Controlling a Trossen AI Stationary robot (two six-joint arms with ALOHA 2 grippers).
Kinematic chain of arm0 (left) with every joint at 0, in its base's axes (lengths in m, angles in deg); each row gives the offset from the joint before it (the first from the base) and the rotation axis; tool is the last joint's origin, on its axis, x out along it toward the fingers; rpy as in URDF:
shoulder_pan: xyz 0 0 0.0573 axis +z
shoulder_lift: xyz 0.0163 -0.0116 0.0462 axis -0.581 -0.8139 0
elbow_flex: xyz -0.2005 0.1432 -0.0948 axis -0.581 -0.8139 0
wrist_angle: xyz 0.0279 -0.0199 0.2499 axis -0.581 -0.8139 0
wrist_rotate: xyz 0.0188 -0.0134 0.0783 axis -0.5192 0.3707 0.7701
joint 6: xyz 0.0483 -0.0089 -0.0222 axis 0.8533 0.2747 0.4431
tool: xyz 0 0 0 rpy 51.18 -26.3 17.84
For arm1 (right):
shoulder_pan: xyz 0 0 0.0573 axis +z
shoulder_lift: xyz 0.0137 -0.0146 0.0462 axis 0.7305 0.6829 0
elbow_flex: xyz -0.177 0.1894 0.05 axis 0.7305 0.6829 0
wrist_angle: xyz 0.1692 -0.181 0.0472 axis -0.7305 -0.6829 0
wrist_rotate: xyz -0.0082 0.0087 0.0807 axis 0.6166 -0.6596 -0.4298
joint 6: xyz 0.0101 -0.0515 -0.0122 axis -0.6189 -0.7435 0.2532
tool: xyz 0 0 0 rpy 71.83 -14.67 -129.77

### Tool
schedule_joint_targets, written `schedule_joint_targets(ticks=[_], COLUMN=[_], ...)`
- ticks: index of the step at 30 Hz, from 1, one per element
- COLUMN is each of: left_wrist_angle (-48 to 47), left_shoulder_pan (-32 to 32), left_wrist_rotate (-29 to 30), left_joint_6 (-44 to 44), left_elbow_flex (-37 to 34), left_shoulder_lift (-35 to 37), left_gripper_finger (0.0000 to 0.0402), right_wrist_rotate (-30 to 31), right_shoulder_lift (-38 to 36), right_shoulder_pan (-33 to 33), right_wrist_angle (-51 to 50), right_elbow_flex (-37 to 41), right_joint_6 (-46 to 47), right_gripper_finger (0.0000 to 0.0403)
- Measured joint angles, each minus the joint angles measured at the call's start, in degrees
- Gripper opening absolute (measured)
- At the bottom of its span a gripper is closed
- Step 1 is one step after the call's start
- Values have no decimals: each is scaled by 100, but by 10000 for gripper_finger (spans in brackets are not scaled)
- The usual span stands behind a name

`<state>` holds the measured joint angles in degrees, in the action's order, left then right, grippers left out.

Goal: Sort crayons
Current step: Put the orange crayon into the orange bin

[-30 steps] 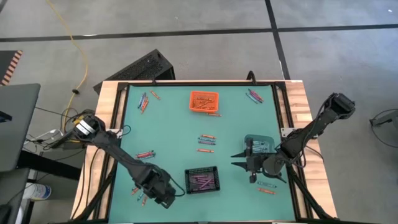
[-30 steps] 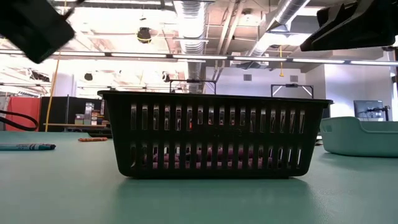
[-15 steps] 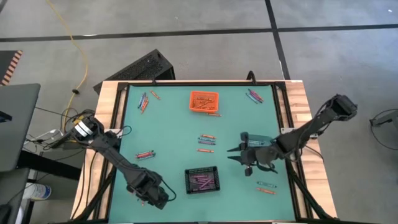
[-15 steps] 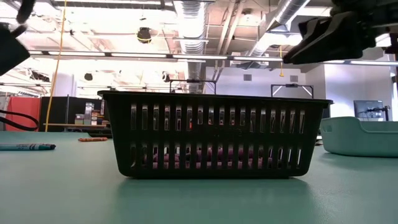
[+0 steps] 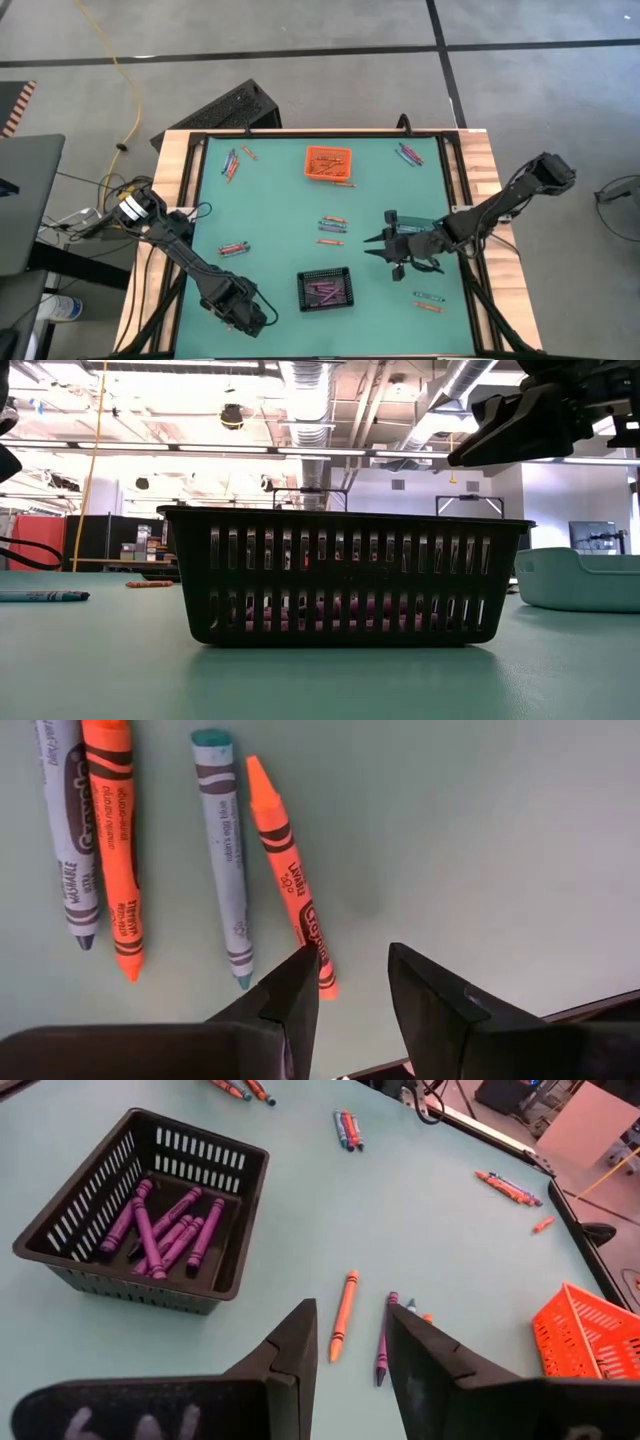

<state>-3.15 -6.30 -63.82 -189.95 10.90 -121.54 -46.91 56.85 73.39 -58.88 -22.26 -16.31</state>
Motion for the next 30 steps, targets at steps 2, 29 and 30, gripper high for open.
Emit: schedule_joint_targets(ticks=[2,29,30], left_wrist_angle=[-13,136,228], left_shoulder_pan=[0,-7,-7], left_wrist_rotate=[-65,-138,-132], left_joint_6=[14,270,291], left_elbow_flex=[0,-270,-314], left_shoulder_lift=[0,1,11], left_gripper_finger=[114,114,114], right_wrist_rotate=[0,0,0], right_shoulder_lift=[0,0,0], right_shoulder_pan=[0,0,0], right_wrist_angle=[0,2,2], right_elbow_flex=[0,0,-2], right_joint_6=[-5,-9,-9], right_gripper_finger=[118,118,118])
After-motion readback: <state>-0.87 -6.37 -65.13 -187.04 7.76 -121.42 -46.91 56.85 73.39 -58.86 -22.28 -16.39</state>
